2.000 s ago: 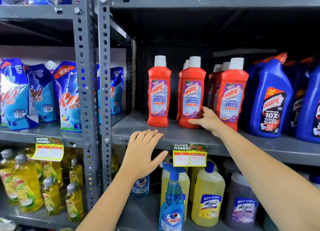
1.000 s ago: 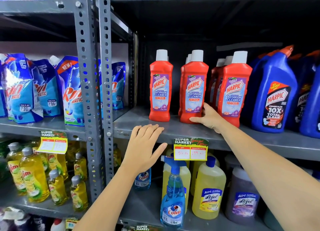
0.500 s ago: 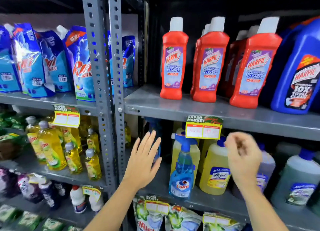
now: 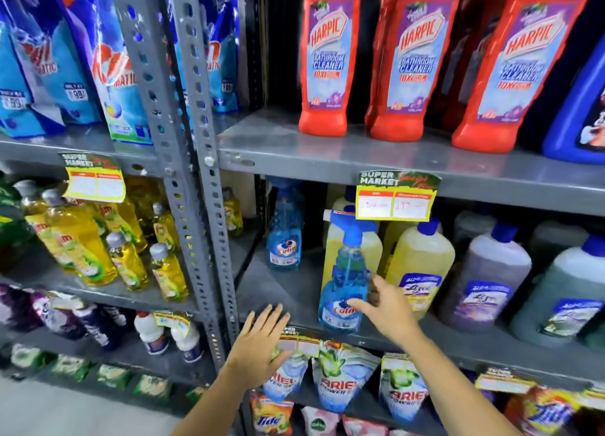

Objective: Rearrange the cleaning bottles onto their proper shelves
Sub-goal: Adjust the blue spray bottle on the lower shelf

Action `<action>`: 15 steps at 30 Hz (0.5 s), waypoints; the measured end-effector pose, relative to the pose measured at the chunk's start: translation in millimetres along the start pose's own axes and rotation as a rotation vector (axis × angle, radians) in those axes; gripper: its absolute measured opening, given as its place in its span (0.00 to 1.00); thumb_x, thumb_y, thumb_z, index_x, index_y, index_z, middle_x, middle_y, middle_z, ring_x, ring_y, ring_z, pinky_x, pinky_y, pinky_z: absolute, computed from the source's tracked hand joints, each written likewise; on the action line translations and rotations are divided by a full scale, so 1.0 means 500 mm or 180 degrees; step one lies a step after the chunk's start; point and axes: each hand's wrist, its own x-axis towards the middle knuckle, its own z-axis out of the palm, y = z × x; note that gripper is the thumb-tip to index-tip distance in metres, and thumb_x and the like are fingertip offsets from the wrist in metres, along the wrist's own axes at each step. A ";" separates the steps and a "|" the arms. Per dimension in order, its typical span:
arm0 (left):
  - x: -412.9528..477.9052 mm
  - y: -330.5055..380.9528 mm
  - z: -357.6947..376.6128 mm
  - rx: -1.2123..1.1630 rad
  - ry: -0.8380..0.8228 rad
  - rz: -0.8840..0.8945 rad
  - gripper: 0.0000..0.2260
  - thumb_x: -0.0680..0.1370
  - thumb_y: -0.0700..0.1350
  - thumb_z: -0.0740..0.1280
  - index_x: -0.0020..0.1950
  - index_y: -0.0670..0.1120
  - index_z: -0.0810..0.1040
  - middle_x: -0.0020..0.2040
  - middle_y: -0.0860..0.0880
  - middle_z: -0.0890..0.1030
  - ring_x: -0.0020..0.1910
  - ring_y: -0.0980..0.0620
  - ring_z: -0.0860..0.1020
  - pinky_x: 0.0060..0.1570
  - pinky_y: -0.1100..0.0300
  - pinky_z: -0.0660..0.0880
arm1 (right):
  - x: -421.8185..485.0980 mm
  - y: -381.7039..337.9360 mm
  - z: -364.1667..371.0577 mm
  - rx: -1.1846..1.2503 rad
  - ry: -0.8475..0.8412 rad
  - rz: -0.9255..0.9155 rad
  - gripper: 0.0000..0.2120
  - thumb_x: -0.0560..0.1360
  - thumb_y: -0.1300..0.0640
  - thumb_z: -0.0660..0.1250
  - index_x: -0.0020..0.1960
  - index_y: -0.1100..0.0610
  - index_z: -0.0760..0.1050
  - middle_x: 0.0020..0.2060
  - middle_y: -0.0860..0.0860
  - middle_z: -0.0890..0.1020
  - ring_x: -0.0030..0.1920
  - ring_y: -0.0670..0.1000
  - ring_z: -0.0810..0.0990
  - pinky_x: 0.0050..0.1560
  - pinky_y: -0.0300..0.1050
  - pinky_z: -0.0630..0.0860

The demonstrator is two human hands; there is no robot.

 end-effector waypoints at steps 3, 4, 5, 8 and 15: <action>-0.004 -0.002 0.011 -0.0053 0.0192 0.0138 0.33 0.80 0.65 0.46 0.78 0.47 0.60 0.78 0.46 0.60 0.76 0.43 0.59 0.71 0.49 0.45 | -0.006 -0.006 0.026 0.0094 0.0221 0.0008 0.21 0.71 0.49 0.76 0.60 0.55 0.76 0.52 0.49 0.86 0.50 0.49 0.85 0.49 0.51 0.82; -0.003 -0.003 0.015 -0.0129 0.0211 0.0158 0.33 0.80 0.66 0.44 0.79 0.47 0.55 0.79 0.47 0.55 0.78 0.43 0.53 0.72 0.49 0.42 | -0.008 -0.011 0.036 0.0153 0.0290 -0.0004 0.21 0.71 0.49 0.76 0.60 0.56 0.76 0.52 0.50 0.86 0.50 0.49 0.85 0.49 0.52 0.82; -0.001 -0.004 0.020 -0.0158 0.0256 0.0151 0.34 0.80 0.66 0.44 0.79 0.47 0.53 0.80 0.47 0.52 0.78 0.43 0.50 0.73 0.49 0.40 | -0.008 -0.018 0.046 0.0204 0.0361 -0.0036 0.20 0.71 0.50 0.76 0.59 0.56 0.77 0.52 0.50 0.86 0.50 0.48 0.85 0.49 0.51 0.83; -0.004 -0.003 0.023 -0.0213 0.0214 0.0141 0.33 0.80 0.66 0.46 0.79 0.46 0.52 0.80 0.46 0.52 0.78 0.43 0.49 0.73 0.48 0.40 | -0.007 -0.047 0.080 0.0256 0.0464 -0.0157 0.21 0.72 0.51 0.76 0.61 0.57 0.77 0.52 0.51 0.86 0.50 0.49 0.85 0.50 0.52 0.83; -0.002 -0.011 0.034 -0.0168 0.0191 0.0109 0.34 0.80 0.67 0.45 0.80 0.47 0.49 0.80 0.47 0.49 0.79 0.46 0.45 0.74 0.48 0.38 | 0.021 -0.120 0.145 0.0044 0.0571 -0.0219 0.20 0.74 0.51 0.73 0.61 0.59 0.75 0.52 0.54 0.85 0.51 0.54 0.84 0.46 0.40 0.76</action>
